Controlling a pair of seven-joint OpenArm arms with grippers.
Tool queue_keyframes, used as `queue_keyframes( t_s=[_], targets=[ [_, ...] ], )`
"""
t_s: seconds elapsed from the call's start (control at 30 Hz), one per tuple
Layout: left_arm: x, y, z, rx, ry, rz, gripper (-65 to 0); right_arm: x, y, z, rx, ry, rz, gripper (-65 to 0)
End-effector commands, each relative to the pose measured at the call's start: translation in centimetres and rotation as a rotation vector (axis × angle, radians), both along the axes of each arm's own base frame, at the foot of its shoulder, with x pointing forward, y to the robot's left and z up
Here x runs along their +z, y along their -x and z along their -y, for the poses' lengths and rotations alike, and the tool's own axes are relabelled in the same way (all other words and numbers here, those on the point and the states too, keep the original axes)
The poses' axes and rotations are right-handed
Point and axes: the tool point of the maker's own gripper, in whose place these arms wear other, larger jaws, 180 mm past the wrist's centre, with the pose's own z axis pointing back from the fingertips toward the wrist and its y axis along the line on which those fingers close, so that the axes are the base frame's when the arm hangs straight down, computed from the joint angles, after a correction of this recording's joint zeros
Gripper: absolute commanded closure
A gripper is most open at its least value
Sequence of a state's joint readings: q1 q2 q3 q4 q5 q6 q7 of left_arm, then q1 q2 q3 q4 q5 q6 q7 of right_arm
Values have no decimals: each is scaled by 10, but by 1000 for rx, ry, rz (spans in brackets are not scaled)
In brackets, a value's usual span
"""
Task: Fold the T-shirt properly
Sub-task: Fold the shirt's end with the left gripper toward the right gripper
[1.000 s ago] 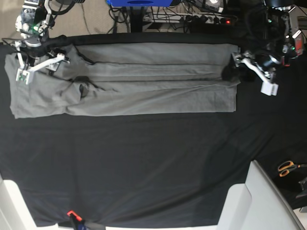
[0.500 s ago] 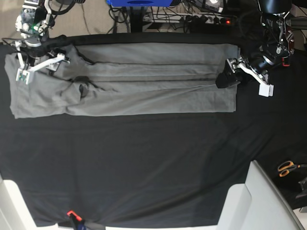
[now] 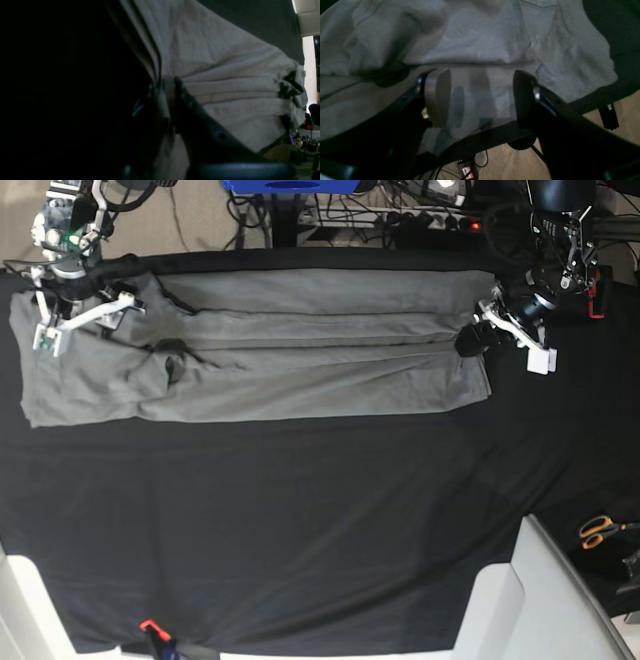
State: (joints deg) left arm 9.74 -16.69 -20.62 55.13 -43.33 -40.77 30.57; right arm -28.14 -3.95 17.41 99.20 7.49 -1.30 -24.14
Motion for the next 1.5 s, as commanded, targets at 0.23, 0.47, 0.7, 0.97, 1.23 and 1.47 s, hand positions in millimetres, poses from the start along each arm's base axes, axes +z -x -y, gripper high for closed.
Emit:
queue_keyframes(
  t_s=[0.23, 0.47, 0.7, 0.97, 1.23, 1.47],
  targets=[
    [34, -28, 9, -160, -239, 72, 0, 9, -7, 4, 0, 19, 40, -369],
    [50, -23, 55, -318, -452, 65, 0, 9, -8, 4, 0, 19, 41, -369],
    [68, -18, 121, -474, -520, 143, 0, 10, -12, 3, -1, 15, 46, -369],
    [71, -19, 178, -575, -462, 141, 0, 10, -12, 3, -1, 15, 46, -369],
    [65, -30, 237, -652, -381, 154, 0, 10, -12, 3, -1, 15, 46, -369],
    [62, -38, 277, -712, -365, 157, 0, 10, -12, 4, 0, 18, 46, -369]
  ],
)
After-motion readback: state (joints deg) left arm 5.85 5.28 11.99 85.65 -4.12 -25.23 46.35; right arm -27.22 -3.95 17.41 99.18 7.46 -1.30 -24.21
